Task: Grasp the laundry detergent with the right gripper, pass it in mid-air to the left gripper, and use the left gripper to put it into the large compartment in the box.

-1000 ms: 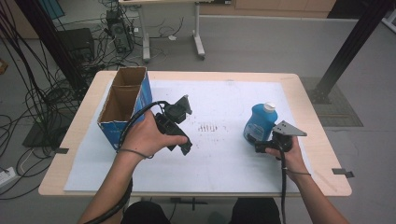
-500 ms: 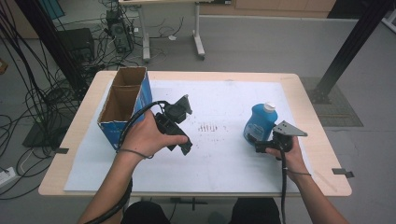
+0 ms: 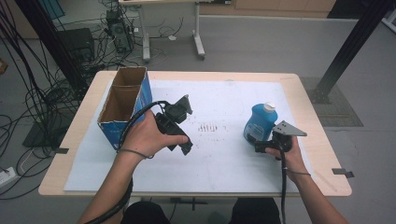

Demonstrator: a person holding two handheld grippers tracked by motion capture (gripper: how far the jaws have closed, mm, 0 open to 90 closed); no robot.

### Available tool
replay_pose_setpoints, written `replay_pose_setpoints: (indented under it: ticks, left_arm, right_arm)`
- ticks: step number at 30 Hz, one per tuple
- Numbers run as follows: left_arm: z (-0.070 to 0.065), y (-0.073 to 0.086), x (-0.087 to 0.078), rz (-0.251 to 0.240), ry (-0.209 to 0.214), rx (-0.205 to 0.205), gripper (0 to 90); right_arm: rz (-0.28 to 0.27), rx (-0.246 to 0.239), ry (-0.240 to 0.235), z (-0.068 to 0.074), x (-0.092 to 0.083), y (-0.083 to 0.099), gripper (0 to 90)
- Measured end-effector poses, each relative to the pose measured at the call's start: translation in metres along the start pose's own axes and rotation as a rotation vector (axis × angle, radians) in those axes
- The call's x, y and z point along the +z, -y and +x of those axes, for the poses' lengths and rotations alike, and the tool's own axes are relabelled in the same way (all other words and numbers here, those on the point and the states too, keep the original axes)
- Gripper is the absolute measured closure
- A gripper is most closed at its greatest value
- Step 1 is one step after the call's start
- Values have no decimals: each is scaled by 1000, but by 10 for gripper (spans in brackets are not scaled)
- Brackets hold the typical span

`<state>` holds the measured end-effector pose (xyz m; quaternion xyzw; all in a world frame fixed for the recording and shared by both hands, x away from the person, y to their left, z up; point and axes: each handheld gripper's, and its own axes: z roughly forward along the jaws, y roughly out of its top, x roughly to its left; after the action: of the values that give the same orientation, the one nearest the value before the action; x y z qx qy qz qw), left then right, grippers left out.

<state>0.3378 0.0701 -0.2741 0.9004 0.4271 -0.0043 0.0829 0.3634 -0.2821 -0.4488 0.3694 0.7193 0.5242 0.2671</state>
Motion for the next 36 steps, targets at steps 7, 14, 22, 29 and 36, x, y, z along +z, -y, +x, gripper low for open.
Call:
replay_pose_setpoints:
  ticks: [7, 14, 22, 29, 36]
  left_arm:
    - [0, -1, 0, 2, 3, 3, 92]
    - [1, -1, 1, 2, 2, 2, 92]
    - [0, -1, 1, 2, 2, 2, 92]
    - [-1, -1, 0, -1, 7, 4, 92]
    - [-2, -1, 1, 1, 5, 3, 92]
  right_arm:
    - [-4, 6, 0, -1, 0, 1, 25]
    - [-4, 15, -2, -1, 1, 1, 20]
    - [-10, 15, -2, -1, 1, 1, 22]
    - [-9, 23, -2, -2, 1, 2, 19]
    - [-14, 22, -2, -2, 0, 1, 20]
